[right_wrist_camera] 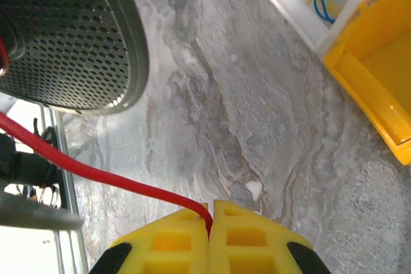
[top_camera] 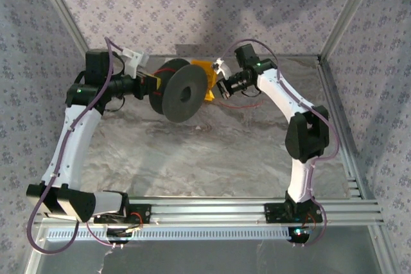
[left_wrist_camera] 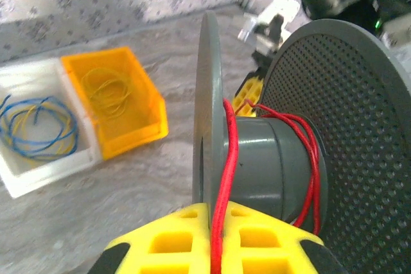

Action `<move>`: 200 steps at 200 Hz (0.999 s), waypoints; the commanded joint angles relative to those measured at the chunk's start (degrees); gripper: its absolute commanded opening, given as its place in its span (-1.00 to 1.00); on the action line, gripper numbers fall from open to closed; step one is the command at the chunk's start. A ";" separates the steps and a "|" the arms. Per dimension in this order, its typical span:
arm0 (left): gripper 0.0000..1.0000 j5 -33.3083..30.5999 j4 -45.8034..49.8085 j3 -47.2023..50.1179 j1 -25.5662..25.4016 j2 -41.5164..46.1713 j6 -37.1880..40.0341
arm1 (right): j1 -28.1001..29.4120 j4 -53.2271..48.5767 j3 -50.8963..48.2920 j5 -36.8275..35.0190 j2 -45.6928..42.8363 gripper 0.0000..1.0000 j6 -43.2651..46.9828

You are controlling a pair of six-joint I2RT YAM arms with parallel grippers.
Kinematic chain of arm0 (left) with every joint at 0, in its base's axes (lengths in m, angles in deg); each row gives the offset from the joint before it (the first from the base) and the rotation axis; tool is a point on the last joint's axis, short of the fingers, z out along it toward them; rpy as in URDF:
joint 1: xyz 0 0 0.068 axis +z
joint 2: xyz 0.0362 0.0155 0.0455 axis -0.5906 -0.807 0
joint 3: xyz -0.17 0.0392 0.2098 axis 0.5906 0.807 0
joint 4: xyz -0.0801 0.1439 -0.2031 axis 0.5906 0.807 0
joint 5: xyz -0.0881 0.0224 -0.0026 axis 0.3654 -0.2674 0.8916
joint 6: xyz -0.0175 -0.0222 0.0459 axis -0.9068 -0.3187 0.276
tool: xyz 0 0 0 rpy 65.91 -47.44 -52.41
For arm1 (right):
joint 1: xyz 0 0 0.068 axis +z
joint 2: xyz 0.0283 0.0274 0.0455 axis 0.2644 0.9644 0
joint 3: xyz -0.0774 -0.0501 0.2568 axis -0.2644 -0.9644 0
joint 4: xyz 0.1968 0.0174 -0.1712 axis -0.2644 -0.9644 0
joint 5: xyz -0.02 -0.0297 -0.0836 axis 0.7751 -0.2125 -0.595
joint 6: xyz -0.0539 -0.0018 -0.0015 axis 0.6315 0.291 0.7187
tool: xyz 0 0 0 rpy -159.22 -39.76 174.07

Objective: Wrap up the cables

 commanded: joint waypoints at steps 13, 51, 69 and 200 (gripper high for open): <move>-1.00 8.25 -18.90 -2.58 0.78 0.52 -11.66 | -0.83 8.70 -8.32 -0.19 -2.94 -0.74 -4.41; -1.00 6.86 -20.36 -3.37 1.12 0.09 -14.62 | -0.96 12.66 -12.92 2.21 -4.58 -0.44 -6.41; -1.00 6.96 -20.72 -3.75 1.29 -0.03 -15.60 | -0.92 14.46 -14.89 2.67 -4.92 -0.41 -7.29; -1.00 2.69 -27.38 -2.54 8.89 0.37 -27.57 | -0.96 22.28 -27.02 2.41 -8.54 -0.47 -12.14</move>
